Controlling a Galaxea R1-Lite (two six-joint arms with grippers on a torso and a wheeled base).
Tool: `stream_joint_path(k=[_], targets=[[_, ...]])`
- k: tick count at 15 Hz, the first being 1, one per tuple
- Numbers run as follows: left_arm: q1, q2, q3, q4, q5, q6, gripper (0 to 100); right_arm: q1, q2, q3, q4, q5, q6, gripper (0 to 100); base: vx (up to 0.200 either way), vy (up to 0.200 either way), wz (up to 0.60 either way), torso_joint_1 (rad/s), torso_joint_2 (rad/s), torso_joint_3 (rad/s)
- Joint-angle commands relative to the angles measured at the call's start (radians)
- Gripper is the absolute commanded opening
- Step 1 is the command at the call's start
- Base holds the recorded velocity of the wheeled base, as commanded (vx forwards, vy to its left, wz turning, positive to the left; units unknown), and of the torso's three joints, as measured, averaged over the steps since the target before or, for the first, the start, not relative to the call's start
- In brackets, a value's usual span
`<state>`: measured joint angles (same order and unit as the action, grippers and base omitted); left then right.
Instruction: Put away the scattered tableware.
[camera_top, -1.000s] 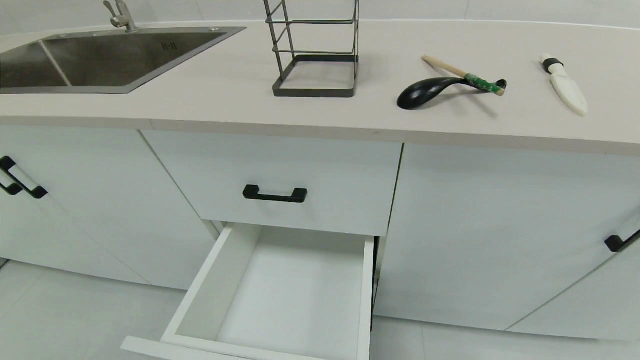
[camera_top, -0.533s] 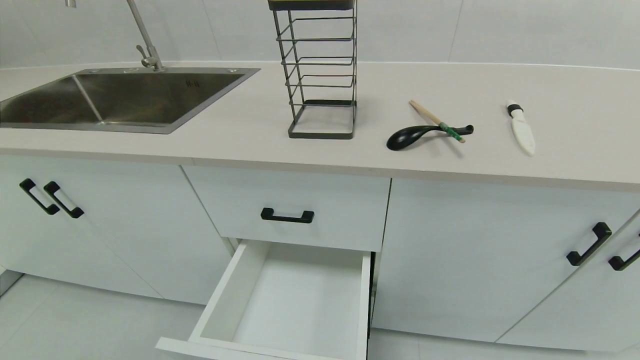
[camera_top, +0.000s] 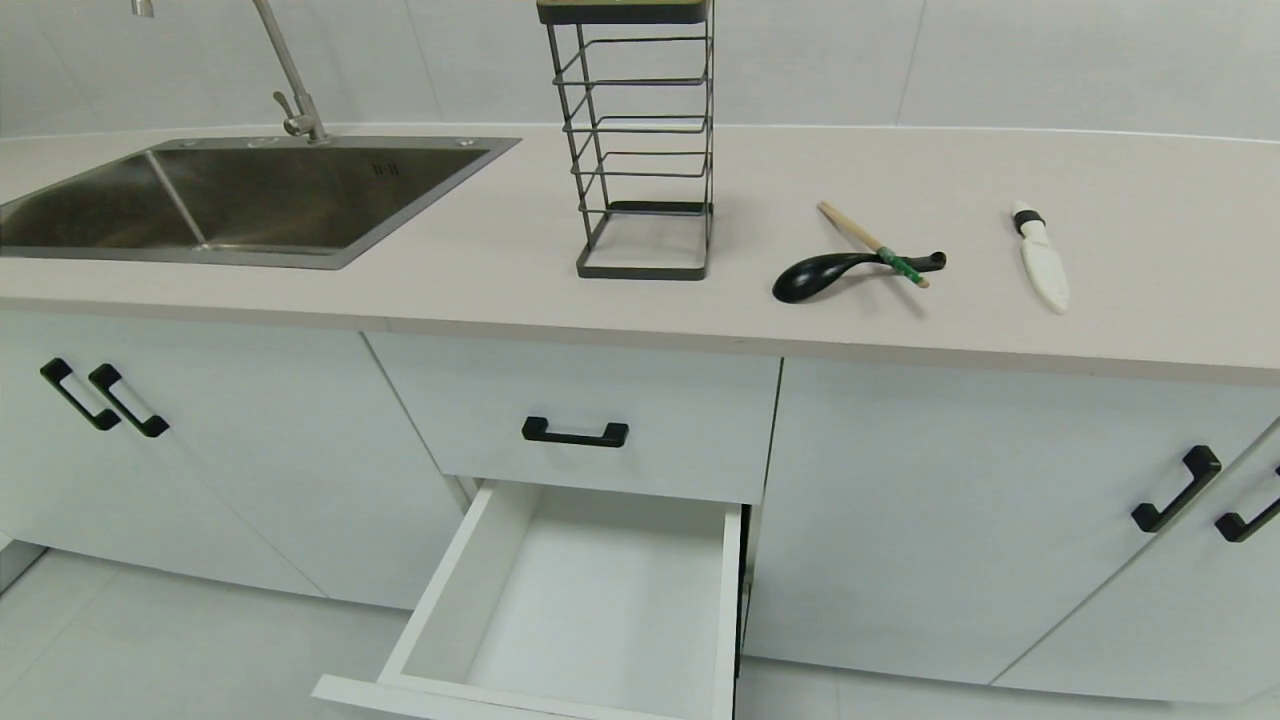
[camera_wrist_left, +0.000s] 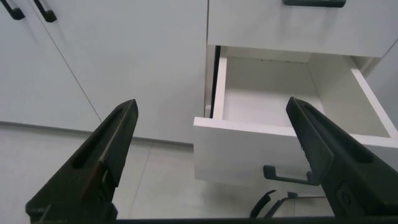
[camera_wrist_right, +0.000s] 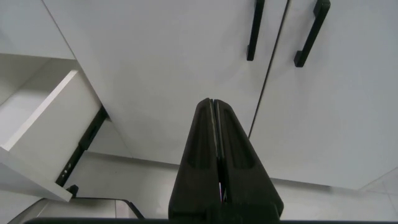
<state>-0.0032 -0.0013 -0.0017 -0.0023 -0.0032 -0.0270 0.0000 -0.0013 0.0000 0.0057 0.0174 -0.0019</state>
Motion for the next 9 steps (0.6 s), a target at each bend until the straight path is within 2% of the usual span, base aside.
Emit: stream_joint_path(k=[1,3,7,9], targets=[[0.000,0.001,0.000,-0.001,0.000,-0.001,100,0.000,0.001,0.000,0.000,0.001,0.000,0,0.000,0.000,0.00,0.000,0.00,0.000],[0.000,0.001,0.000,-0.001,0.000,-0.001,100,0.000,0.001,0.000,0.000,0.001,0.000,0,0.000,0.000,0.00,0.047,-0.05,-0.016],[0.000,0.001,0.000,-0.001,0.000,-0.001,100,0.000,0.001,0.000,0.000,0.002,-0.007,0,0.000,0.000,0.00,0.201,-0.38,-0.167],[0.000,0.001,0.000,-0.001,-0.001,-0.001,100,0.000,0.001,0.000,0.000,0.002,-0.020,0,0.000,0.000,0.00,0.093,-0.17,-0.080]])
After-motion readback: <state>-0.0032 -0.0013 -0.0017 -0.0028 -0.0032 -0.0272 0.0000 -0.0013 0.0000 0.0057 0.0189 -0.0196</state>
